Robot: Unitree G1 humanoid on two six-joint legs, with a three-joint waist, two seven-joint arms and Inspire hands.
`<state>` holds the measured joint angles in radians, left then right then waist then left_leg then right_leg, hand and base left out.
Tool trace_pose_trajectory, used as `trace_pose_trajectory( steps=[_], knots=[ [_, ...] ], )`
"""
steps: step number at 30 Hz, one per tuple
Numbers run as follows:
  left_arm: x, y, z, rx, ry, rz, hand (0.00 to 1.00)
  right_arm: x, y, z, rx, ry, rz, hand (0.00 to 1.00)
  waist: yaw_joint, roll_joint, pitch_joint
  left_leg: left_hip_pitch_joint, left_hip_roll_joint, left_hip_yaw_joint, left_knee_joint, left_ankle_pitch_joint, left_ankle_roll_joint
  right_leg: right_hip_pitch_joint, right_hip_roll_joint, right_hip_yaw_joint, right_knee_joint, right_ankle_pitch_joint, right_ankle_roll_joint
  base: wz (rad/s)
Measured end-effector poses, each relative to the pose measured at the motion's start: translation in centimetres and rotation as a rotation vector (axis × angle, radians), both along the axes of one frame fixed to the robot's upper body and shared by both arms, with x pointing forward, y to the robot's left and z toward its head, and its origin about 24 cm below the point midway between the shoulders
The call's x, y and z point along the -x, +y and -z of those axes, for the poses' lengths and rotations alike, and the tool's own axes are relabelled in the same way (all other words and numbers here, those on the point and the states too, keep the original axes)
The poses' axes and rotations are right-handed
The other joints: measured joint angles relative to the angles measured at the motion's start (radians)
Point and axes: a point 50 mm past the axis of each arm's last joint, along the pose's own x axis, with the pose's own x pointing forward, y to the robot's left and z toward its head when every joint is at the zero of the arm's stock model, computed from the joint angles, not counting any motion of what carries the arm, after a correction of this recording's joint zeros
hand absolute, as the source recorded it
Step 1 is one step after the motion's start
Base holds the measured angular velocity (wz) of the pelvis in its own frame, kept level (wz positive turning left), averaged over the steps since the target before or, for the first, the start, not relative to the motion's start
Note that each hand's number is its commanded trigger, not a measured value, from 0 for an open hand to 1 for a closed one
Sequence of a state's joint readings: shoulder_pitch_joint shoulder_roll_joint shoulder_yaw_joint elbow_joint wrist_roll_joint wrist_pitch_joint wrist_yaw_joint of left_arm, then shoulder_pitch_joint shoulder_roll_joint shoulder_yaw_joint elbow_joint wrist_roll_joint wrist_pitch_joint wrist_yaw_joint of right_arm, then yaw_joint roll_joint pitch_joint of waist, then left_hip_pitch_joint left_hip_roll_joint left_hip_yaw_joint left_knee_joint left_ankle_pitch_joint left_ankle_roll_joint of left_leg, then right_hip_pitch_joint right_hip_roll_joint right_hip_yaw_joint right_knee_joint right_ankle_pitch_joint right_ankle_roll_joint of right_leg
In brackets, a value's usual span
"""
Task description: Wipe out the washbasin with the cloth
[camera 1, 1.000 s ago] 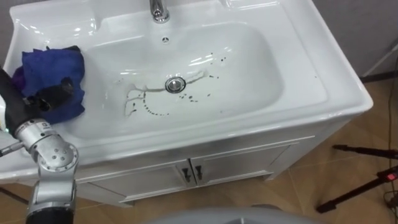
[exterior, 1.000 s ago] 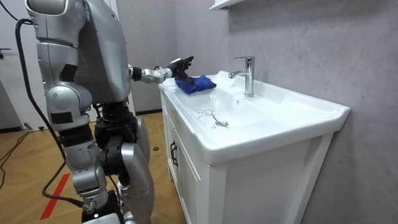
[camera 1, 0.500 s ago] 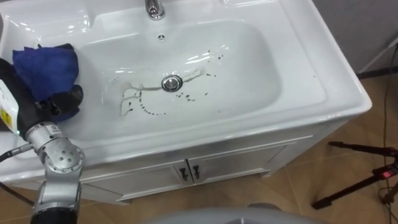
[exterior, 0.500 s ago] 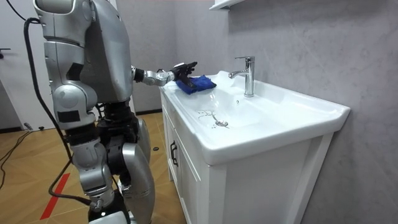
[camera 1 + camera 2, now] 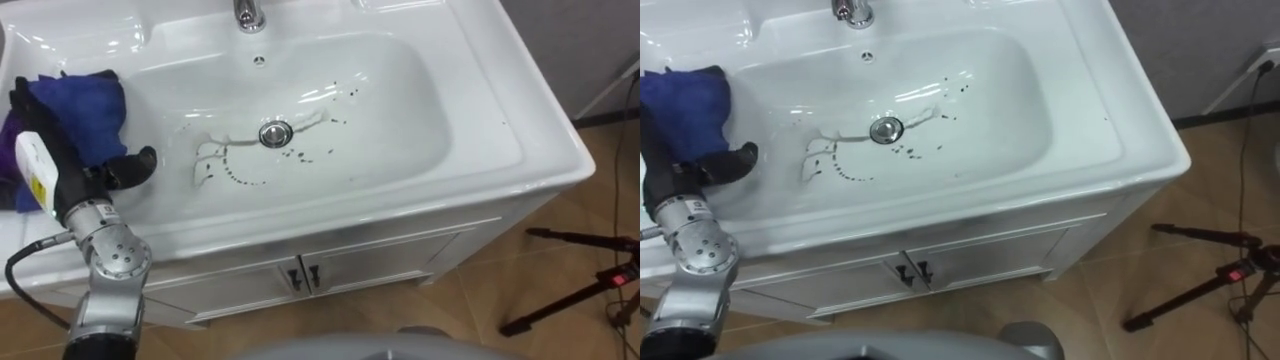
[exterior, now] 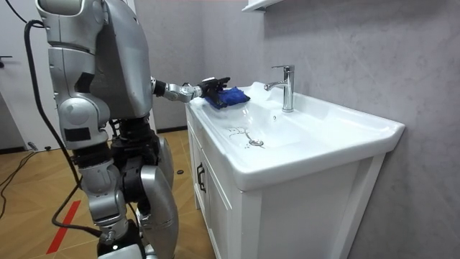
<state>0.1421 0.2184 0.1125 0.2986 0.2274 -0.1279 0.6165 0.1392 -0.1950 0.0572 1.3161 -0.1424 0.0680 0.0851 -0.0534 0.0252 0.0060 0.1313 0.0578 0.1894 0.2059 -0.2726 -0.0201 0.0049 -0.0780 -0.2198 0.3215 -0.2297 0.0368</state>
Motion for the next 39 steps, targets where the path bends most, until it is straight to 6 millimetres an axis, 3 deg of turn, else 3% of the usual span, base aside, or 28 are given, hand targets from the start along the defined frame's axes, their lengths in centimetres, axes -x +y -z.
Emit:
trace_pose_trajectory(
  steps=[16, 21, 31, 39],
  knots=[
    [-0.5, 0.0, -0.3, -0.003, -0.010, -0.009, 0.00, 0.1, 0.0, 0.0, 0.005, 0.006, 0.015, 0.00, -0.003, 0.004, -0.0031, 0.005, 0.003, 0.001, 0.000, 0.000, 0.000, 0.001, 0.004, 0.004, -0.010, 0.002, 0.000, 0.00],
    [-0.9, 0.1, -0.6, -0.007, -0.024, -0.006, 0.00, 0.7, 0.0, -0.1, 0.007, 0.007, 0.017, 0.00, 0.000, 0.003, -0.0032, 0.027, 0.004, 0.009, -0.001, 0.000, 0.000, 0.019, 0.008, 0.020, -0.012, 0.002, 0.000, -0.09],
    [-1.1, 0.6, -1.1, 0.007, -0.040, -0.012, 0.00, 1.9, 0.2, 0.0, 0.002, 0.030, 0.028, 0.00, -0.027, 0.002, -0.0022, 0.029, 0.004, 0.020, -0.001, 0.000, 0.000, 0.011, 0.008, 0.029, 0.003, 0.004, -0.003, -0.02],
    [-2.5, 0.7, -1.8, 0.002, -0.039, -0.023, 0.00, 2.7, 0.3, -0.1, -0.018, 0.065, 0.044, 0.00, -0.027, 0.008, -0.0044, 0.018, 0.009, 0.020, -0.001, -0.003, -0.005, -0.003, 0.014, 0.031, 0.008, 0.007, -0.008, 0.00]
  ],
)
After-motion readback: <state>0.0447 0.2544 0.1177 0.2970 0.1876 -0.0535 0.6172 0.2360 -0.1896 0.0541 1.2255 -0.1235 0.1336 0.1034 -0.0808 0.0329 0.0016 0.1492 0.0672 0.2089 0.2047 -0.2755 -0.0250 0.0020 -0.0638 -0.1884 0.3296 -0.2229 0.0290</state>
